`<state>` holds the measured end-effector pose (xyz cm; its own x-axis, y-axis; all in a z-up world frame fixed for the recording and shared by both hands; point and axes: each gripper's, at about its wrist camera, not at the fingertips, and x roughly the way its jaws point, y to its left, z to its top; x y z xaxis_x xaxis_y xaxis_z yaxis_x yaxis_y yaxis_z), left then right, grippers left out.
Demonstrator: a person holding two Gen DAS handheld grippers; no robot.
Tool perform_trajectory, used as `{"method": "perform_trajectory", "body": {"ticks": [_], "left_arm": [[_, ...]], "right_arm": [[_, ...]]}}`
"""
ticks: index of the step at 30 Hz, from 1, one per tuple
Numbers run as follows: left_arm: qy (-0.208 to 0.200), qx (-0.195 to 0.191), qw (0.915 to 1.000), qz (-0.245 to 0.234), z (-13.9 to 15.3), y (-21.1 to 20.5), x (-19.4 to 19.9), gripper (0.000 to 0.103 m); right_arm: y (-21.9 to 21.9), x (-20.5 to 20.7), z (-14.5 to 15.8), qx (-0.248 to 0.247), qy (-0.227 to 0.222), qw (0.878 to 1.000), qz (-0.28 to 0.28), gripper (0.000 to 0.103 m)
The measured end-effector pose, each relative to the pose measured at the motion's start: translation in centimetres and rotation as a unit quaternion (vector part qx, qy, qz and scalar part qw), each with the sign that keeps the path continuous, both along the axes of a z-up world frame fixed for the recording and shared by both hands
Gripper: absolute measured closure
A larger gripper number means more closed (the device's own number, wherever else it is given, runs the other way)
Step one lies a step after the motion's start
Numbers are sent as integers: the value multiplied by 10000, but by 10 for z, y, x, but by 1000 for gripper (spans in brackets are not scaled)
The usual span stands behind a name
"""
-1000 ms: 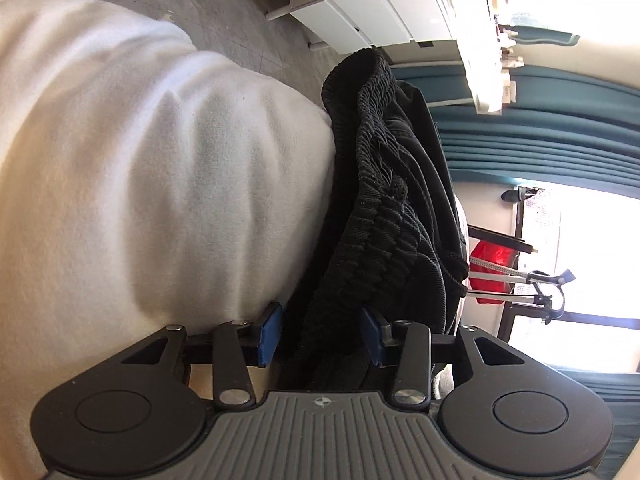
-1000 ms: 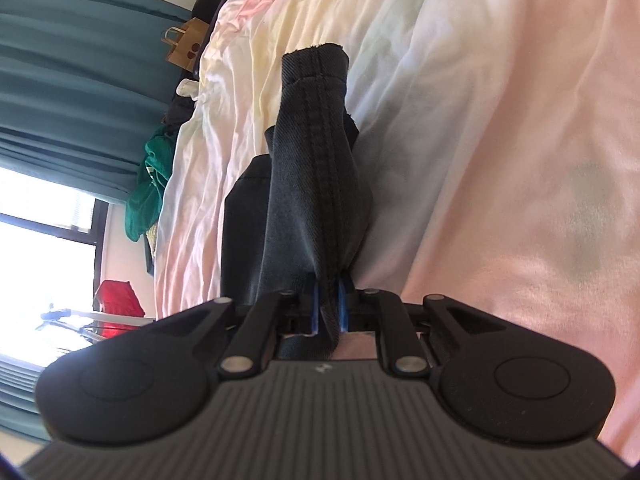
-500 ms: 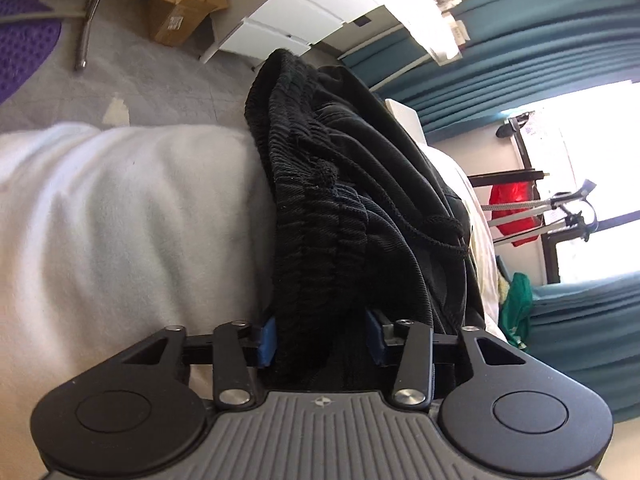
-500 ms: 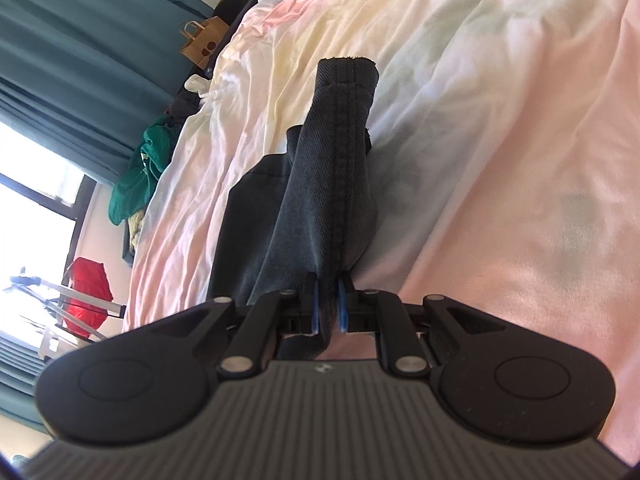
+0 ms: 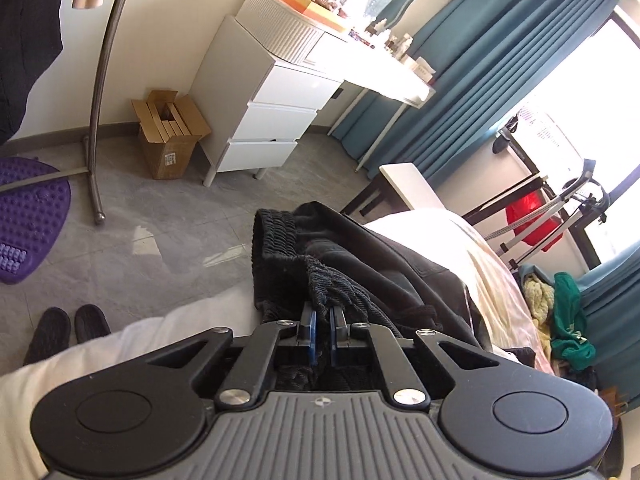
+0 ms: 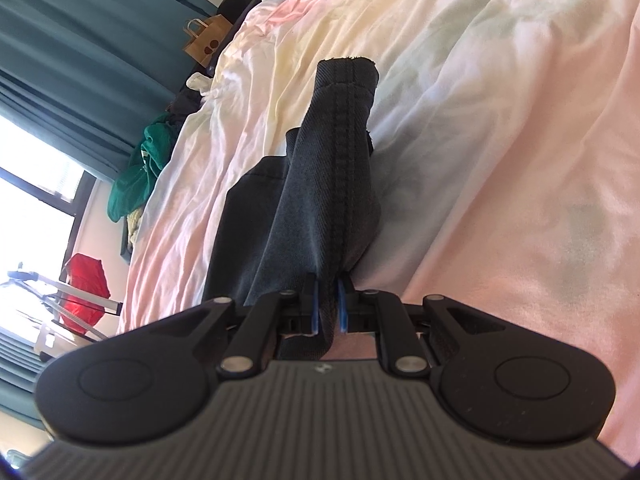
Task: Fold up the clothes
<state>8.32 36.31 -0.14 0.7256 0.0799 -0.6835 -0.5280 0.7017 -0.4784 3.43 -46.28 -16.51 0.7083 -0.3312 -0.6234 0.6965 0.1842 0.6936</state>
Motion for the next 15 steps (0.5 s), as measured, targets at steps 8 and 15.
{"method": "perform_trajectory", "body": {"ticks": [8,15], "left_arm": [[193,-75,9996,167,-11,11,-16,92],[231,-423,9983,314,-20,13,-43,46]], "right_arm": [[-1,1,-2,46,6,10000,-3,91],[-3,-3,-4,178,-41,9998,-33,91]]}}
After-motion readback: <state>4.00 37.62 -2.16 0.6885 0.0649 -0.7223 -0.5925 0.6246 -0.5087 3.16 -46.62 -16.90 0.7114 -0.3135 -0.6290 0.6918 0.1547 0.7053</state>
